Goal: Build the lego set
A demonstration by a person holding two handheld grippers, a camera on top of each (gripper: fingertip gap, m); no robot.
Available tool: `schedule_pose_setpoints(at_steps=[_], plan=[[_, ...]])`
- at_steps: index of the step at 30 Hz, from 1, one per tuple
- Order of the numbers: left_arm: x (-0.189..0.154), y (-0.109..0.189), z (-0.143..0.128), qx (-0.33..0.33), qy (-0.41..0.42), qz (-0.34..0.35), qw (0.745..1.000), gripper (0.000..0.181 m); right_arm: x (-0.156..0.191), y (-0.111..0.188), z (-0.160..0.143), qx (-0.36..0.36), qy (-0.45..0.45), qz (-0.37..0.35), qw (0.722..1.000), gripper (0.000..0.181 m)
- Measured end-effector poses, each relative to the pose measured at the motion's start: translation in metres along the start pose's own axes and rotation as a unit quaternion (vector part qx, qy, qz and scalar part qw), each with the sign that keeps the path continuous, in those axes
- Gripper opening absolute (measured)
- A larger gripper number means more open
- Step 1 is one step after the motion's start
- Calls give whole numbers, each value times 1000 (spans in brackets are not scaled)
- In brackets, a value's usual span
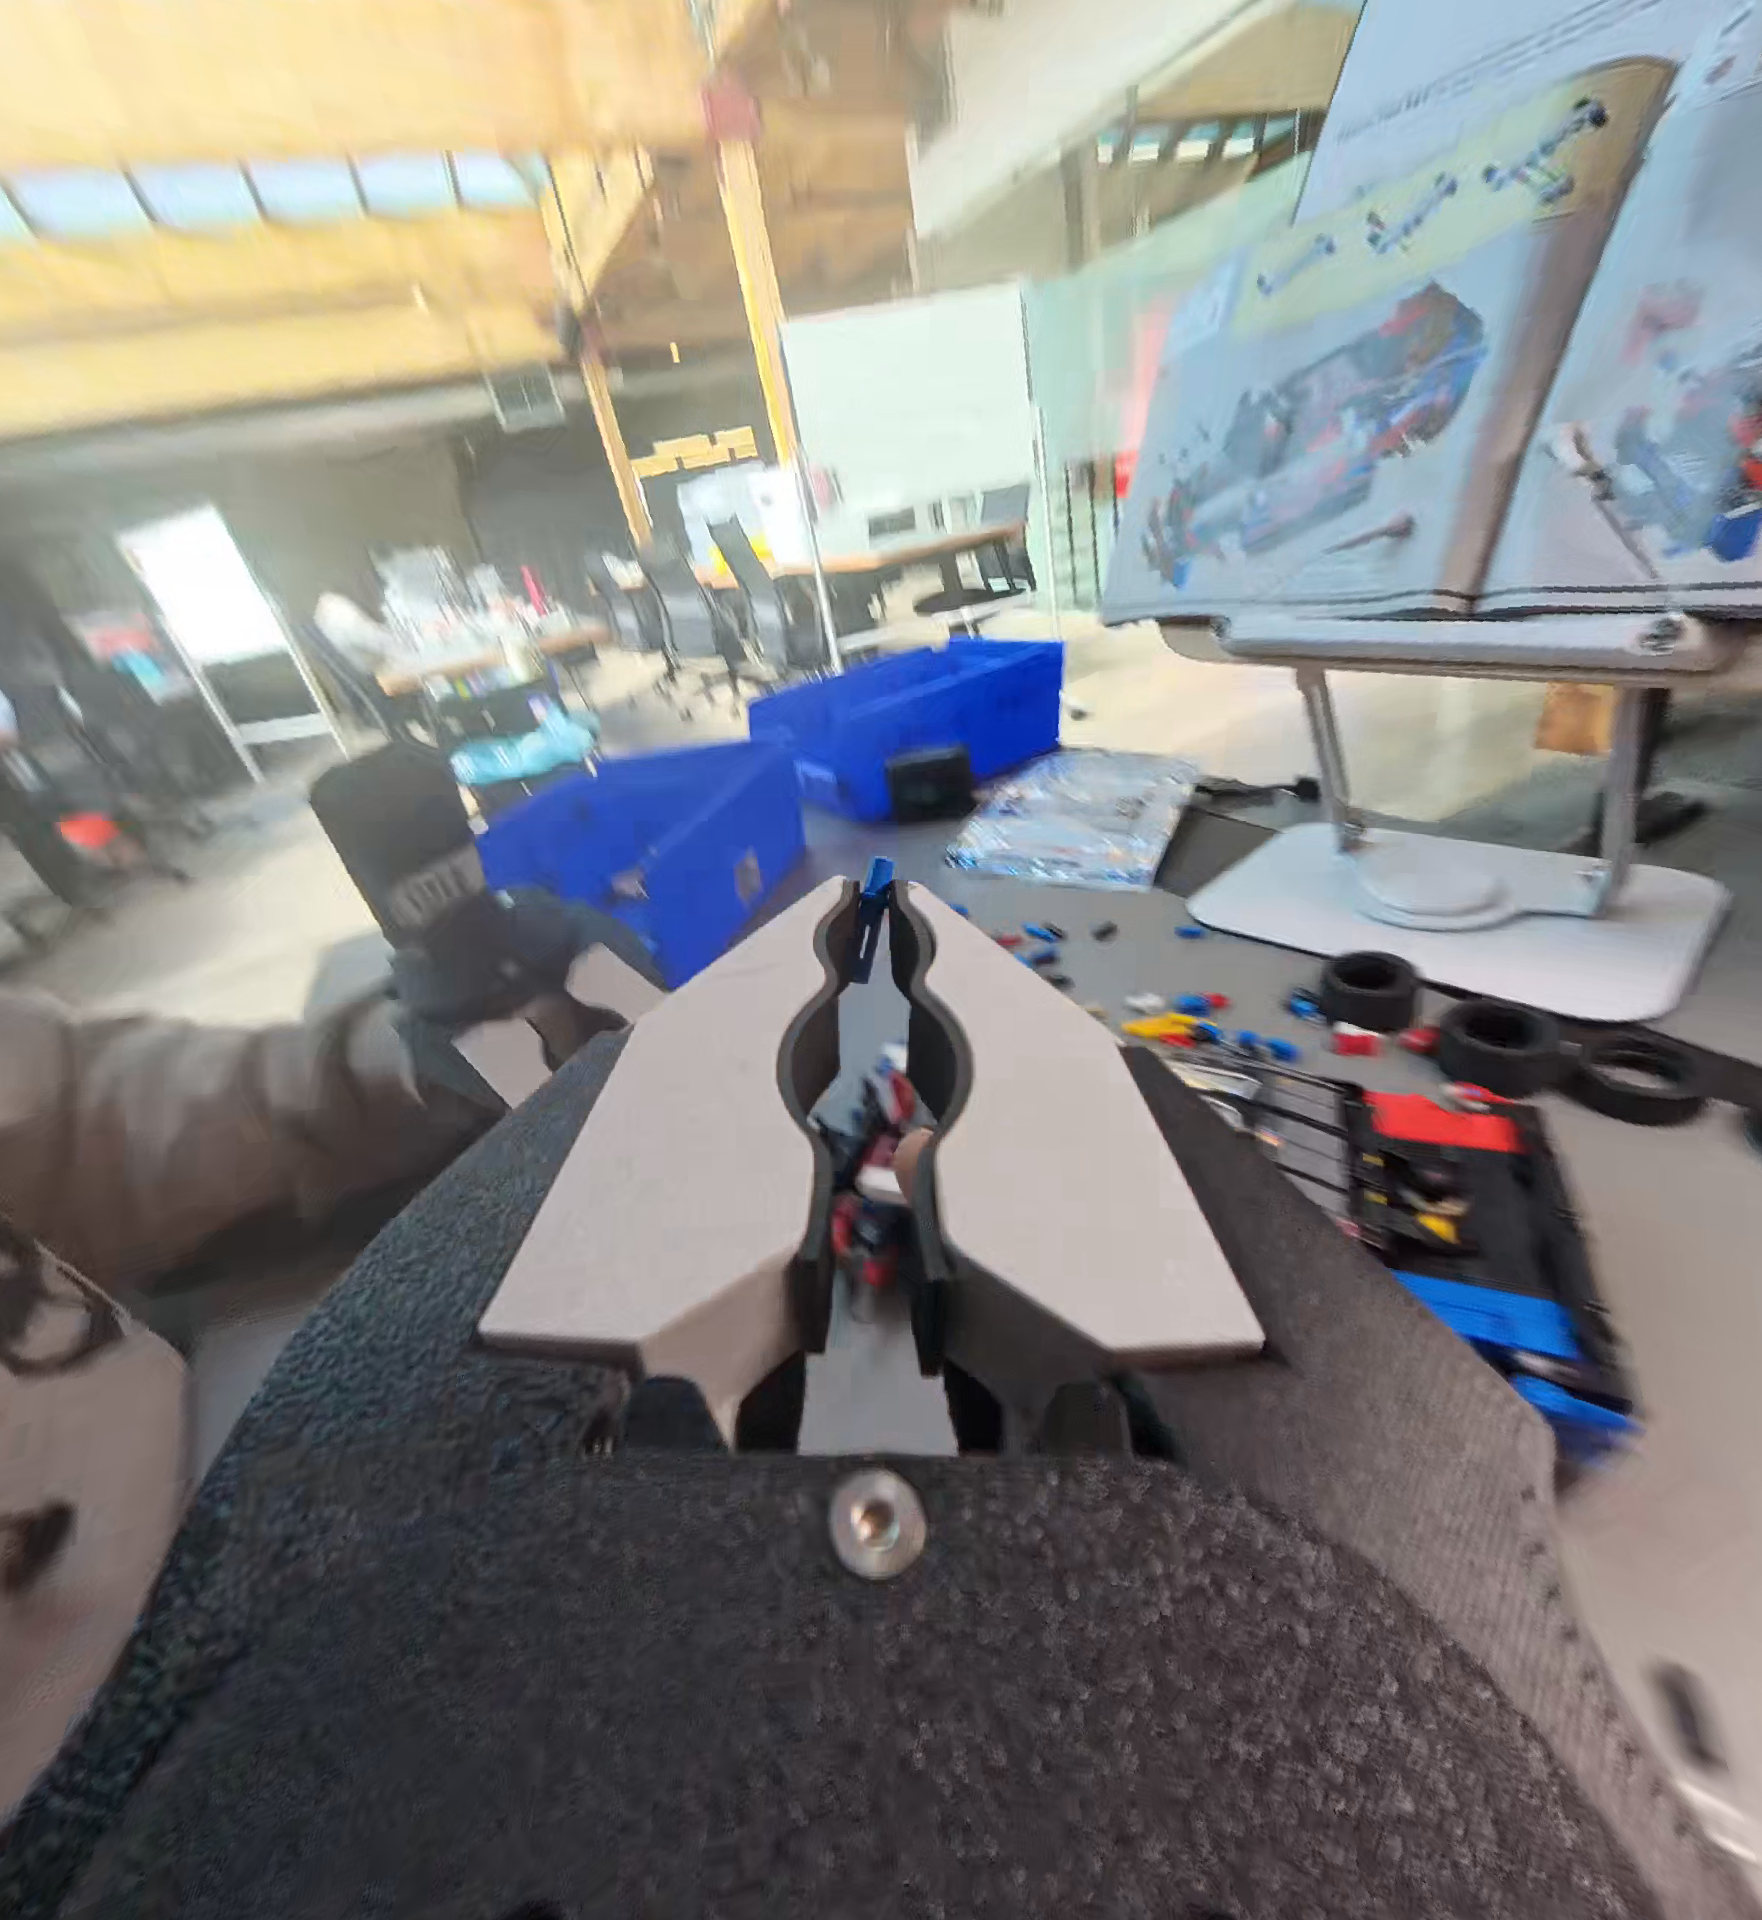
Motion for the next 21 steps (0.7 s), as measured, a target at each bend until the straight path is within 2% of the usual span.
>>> schedule_pose_setpoints(at_steps=[3, 6, 9, 14, 21], plan=[[1, 3, 24, -70, 23, 29, 997, 23, 41, -35, -24, -72, -135, 37, 988, 3], [-5, 3, 32, -106, 73, 9, 992, 24, 63, -59, -63, -62, -194, 59, 977, 2], [-6, 4, 38, -123, 91, 6, 988, 21, 68, -67, -79, -69, -256, 67, 962, 3], [-1, 9, 42, -128, 71, 39, 989, 4, 74, -70, -87, -69, -272, 78, 957, 3], [2, 12, 40, -124, 71, 37, 989, 0, 69, -67, -86, -76, -293, 86, 949, 2]])
Point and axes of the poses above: each gripper's, where its closed fingertips meet, y back along the fingers, z out of its top, x = y × z across the jaws, the point moved 2 cm from there along y, back along the fingers, and after that the axes turned 5 degrees about -x, right-handed, at the moved point
